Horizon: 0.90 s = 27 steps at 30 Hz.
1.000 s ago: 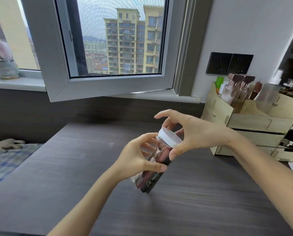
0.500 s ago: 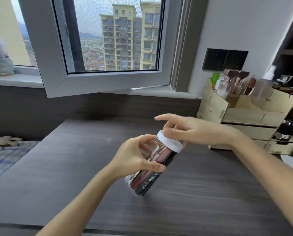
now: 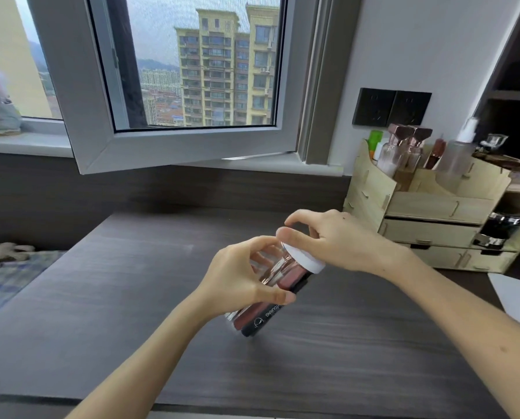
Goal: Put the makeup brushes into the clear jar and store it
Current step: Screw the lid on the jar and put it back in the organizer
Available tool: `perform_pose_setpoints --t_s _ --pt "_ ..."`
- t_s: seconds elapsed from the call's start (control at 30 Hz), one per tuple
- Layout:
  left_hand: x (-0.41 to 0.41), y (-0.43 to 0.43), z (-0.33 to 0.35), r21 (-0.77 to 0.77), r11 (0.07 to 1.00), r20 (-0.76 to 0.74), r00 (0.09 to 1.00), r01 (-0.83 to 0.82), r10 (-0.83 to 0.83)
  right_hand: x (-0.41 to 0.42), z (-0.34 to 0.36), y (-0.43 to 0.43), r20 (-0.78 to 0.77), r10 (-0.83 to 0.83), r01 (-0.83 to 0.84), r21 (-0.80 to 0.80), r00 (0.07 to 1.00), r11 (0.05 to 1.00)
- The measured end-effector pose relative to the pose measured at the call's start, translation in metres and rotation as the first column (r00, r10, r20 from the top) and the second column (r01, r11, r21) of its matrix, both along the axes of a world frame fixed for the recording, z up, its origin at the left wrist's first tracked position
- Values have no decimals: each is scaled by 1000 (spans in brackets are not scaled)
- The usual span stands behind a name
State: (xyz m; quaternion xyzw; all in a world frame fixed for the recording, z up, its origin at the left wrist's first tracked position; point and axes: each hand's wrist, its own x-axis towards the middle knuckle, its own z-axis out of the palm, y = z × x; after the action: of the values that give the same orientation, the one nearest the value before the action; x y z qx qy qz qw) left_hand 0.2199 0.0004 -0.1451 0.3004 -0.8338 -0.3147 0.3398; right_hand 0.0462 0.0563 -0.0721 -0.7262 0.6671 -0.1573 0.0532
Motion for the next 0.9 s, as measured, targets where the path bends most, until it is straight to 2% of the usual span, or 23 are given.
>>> perform_pose_setpoints --t_s 0.07,0.13,0.33,0.43,0.53,0.63,0.8,0.9 --pt "-2 0 1 -8 1000 -6 1000 4 -4 -7 4 4 28 38 -40 73 999 997" --pt "-5 -1 2 -2 1000 -33 999 -6 6 -13 4 7 90 74 -81 73 993 994" --pt "-32 -5 5 -48 998 -119 992 -52 46 -23 -15 0 314 34 48 -250 949 967" --pt "-52 -17 16 -70 994 -154 986 -79 68 -40 -19 -8 487 40 129 -309 872 942" --pt "-72 -37 31 -9 1000 -188 982 -12 10 -63 -20 -20 644 79 97 -233 761 968" --pt "-95 -60 46 2 997 -217 973 81 -79 -82 -14 -35 675 102 78 -231 731 970" --pt "-134 -91 93 -210 971 -116 983 117 -143 -108 26 -45 655 8 287 -342 756 895" --pt "-161 -96 127 -188 965 -93 975 184 -204 -123 58 -43 670 0 350 -388 742 853"
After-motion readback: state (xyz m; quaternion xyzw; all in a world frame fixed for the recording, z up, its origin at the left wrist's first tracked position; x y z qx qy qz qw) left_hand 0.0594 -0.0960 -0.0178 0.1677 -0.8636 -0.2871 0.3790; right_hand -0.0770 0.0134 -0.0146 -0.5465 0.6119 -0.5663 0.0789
